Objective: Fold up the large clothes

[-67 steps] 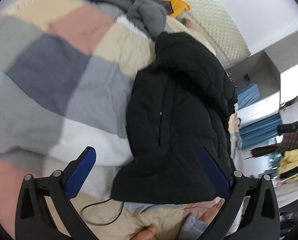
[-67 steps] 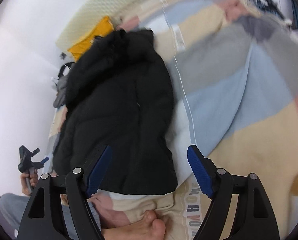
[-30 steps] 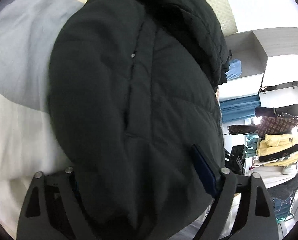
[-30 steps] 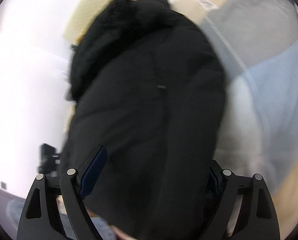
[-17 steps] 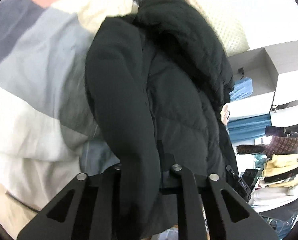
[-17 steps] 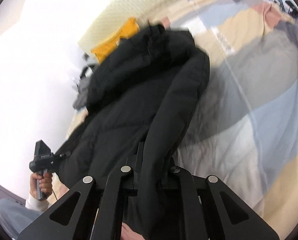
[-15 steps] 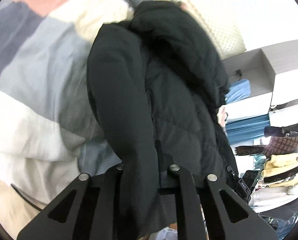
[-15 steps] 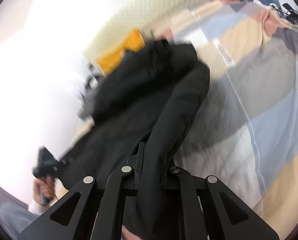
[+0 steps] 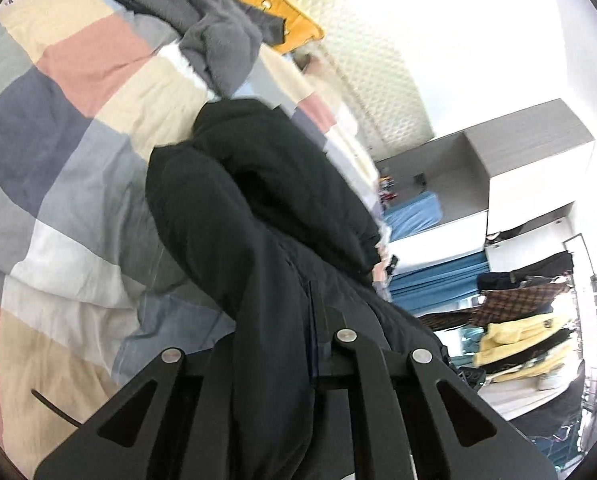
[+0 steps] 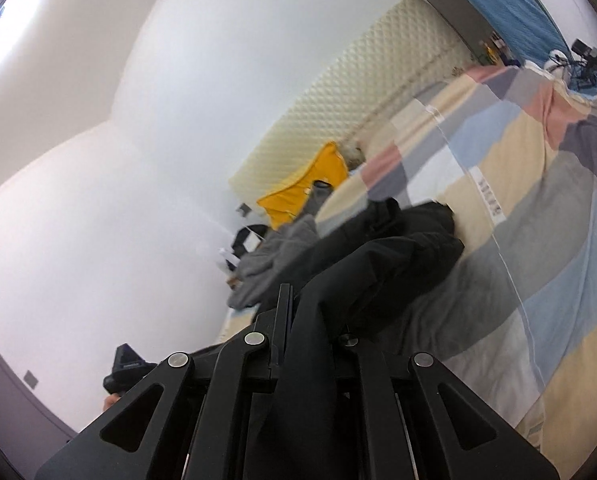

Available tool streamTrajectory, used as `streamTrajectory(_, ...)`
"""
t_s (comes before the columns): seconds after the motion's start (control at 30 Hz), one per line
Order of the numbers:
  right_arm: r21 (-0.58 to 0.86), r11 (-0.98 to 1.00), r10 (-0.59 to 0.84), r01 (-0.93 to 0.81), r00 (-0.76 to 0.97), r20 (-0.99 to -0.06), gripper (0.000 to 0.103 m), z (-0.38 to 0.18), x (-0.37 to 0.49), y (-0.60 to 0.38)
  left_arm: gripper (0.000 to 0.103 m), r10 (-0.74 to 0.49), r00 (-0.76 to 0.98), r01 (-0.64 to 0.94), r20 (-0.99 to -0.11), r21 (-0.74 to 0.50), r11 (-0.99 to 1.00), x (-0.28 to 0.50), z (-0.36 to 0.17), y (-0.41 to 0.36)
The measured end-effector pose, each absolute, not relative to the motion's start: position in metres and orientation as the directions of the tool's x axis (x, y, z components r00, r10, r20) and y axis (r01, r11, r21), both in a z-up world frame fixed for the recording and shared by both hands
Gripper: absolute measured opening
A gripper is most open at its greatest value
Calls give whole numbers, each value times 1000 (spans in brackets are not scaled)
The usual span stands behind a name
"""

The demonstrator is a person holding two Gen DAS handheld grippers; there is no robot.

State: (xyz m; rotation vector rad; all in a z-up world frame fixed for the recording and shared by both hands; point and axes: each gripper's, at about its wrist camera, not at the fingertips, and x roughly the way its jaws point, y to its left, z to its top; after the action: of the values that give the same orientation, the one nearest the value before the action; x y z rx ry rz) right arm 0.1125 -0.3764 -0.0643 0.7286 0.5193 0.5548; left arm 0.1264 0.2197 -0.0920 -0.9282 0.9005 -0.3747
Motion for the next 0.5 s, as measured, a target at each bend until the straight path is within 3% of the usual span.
streamTrajectory(0.33, 754, 563, 691, -337, 693, -206, 7, 0, 81, -384, 9, -610, 607, -52, -510, -791, 610, 104, -33, 248)
streamTrajectory(0.5, 739, 582, 692, -339, 684, -231, 7, 21, 83, -383, 9, -609, 607, -28, -510, -781, 625, 101, -19, 249)
